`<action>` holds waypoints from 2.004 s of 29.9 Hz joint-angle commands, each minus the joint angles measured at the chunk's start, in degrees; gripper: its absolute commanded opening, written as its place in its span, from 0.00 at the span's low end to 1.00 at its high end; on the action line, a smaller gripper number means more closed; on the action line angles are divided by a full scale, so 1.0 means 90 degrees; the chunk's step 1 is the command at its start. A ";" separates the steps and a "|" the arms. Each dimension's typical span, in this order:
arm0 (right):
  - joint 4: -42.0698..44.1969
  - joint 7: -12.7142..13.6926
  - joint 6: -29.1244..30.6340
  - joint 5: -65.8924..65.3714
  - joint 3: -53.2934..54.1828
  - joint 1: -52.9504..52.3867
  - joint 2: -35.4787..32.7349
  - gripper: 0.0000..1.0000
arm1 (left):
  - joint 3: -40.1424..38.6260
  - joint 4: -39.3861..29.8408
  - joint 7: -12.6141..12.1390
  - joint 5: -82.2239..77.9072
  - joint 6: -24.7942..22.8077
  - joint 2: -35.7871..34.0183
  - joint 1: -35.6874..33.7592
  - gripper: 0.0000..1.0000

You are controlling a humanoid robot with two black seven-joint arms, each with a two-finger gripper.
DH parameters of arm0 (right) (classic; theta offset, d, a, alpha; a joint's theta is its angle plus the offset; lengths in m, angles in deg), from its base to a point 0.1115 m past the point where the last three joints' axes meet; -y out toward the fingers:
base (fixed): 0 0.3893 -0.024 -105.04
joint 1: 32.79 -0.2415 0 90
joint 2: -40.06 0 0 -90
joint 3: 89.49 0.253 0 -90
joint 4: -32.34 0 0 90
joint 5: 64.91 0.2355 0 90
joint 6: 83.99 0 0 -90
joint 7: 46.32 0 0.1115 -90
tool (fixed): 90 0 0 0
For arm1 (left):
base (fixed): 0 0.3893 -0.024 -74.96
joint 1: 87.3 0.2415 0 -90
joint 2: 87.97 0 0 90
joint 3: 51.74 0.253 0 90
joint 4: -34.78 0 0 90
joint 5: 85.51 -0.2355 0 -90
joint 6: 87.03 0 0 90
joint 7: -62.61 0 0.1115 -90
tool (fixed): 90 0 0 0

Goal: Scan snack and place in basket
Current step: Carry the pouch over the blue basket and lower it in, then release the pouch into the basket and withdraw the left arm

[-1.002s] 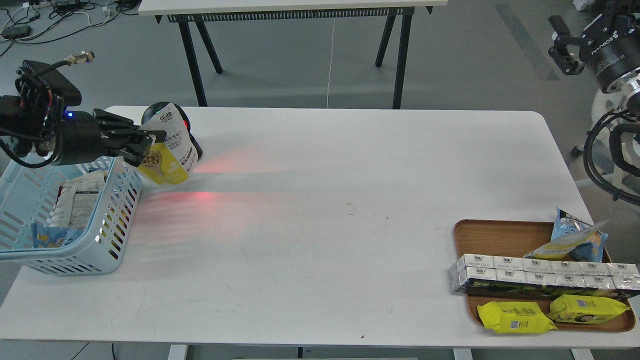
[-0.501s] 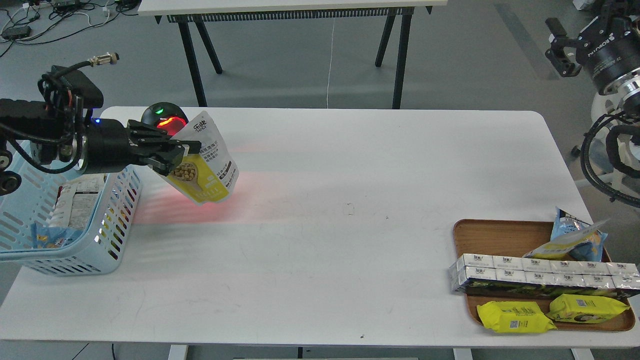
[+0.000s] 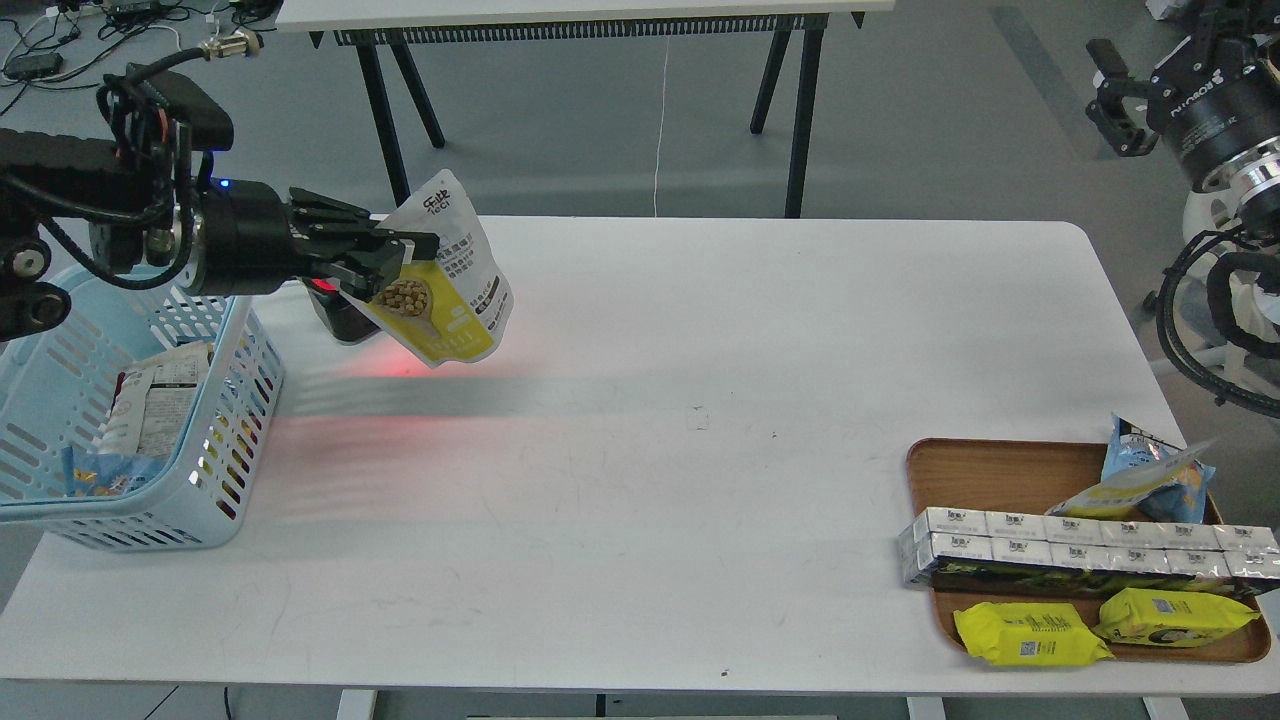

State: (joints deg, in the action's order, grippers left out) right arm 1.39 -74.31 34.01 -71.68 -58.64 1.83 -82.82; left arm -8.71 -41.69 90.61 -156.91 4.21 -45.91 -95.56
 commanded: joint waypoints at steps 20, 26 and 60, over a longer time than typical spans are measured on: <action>0.0011 0.0000 0.0000 0.0000 0.0068 -0.0009 -0.0048 0.98 | 0.0151 0.1750 0.0000 -0.0045 -0.0586 0.0456 0.0441 0.00; 0.0079 0.0000 0.0000 0.0000 0.0068 0.0001 -0.0029 0.98 | 0.0180 0.1359 0.0000 -0.0581 -0.1162 -0.0824 -0.0761 0.00; 0.0079 0.0000 0.0000 0.0000 0.0078 -0.0028 0.0020 0.98 | -0.0464 0.1378 0.0000 -0.1217 -0.1486 -0.2720 0.1268 0.09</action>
State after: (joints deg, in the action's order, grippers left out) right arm 2.10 -74.31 34.01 -71.68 -57.94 1.66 -82.63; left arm -11.07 -29.45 90.61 -167.81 -9.08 -70.50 -86.52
